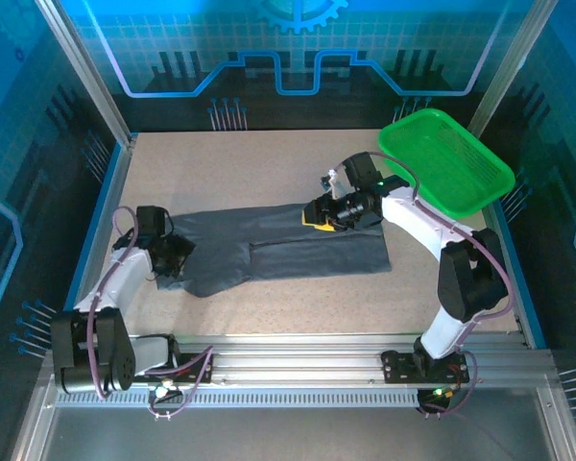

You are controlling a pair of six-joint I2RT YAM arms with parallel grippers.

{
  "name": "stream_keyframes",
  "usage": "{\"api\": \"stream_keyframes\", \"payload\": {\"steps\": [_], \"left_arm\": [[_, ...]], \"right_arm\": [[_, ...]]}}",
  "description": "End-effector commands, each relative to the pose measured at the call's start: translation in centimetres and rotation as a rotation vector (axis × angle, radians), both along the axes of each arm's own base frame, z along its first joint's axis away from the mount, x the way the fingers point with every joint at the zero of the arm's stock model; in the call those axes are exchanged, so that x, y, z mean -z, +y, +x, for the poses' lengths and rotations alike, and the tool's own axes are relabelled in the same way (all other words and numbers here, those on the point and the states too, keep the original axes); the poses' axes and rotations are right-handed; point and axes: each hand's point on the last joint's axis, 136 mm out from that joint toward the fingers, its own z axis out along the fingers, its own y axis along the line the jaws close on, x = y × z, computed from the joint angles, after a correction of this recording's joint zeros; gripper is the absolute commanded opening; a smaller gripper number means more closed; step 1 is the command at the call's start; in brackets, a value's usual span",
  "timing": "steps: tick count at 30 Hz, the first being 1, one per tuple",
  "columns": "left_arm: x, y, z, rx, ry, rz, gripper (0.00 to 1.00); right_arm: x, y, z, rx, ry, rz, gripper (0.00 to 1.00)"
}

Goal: Fold and stack the t-shirts

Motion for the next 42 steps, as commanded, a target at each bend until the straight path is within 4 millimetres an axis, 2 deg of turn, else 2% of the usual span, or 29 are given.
{"api": "stream_keyframes", "payload": {"steps": [1,4,10,12,15,19,21,24,27,31,35,42], "left_arm": [[1.9,-1.9,-1.0,0.047,0.057,-0.082,0.48],[2.5,-1.9,-3.3,0.05,0.133,-0.066,0.48],[2.8,-1.3,-9.5,0.012,0.298,-0.02,0.48],[2.9,-0.9,-10.4,0.002,0.322,0.0,0.48],[1.5,0.3,-8.9,-0.019,0.265,0.031,0.49],[-1.9,3.0,-4.1,-0.014,0.148,0.115,0.45],[-2.9,4.4,-1.9,0.009,0.091,0.168,0.43],[-2.4,5.9,0.6,0.029,0.042,0.156,0.42],[-1.7,6.8,2.0,0.048,-0.005,0.118,0.42],[-0.4,7.1,2.5,0.099,0.014,0.105,0.47],[0.7,6.3,2.6,0.12,-0.015,0.072,0.48],[1.2,5.5,2.6,0.122,-0.048,0.035,0.43]], "right_arm": [[-0.4,1.0,0.0,-0.023,0.009,0.026,0.51],[-0.3,1.0,0.0,-0.024,0.01,0.025,0.51],[0.2,1.1,0.0,-0.022,0.019,0.028,0.51],[0.2,1.2,0.1,-0.022,0.02,0.031,0.51],[0.0,1.4,0.5,-0.024,0.016,0.036,0.51],[-0.6,1.5,0.6,-0.034,0.001,0.042,0.51],[-1.0,1.6,0.6,-0.038,-0.012,0.052,0.51],[-1.5,1.6,0.3,-0.046,-0.025,0.066,0.51],[-1.8,1.6,-0.1,-0.055,-0.035,0.075,0.51],[-1.5,1.3,-0.6,-0.055,-0.027,0.069,0.51],[-1.2,1.2,-0.7,-0.049,-0.022,0.067,0.51],[-1.0,1.2,-0.6,-0.046,-0.015,0.065,0.51]]}}
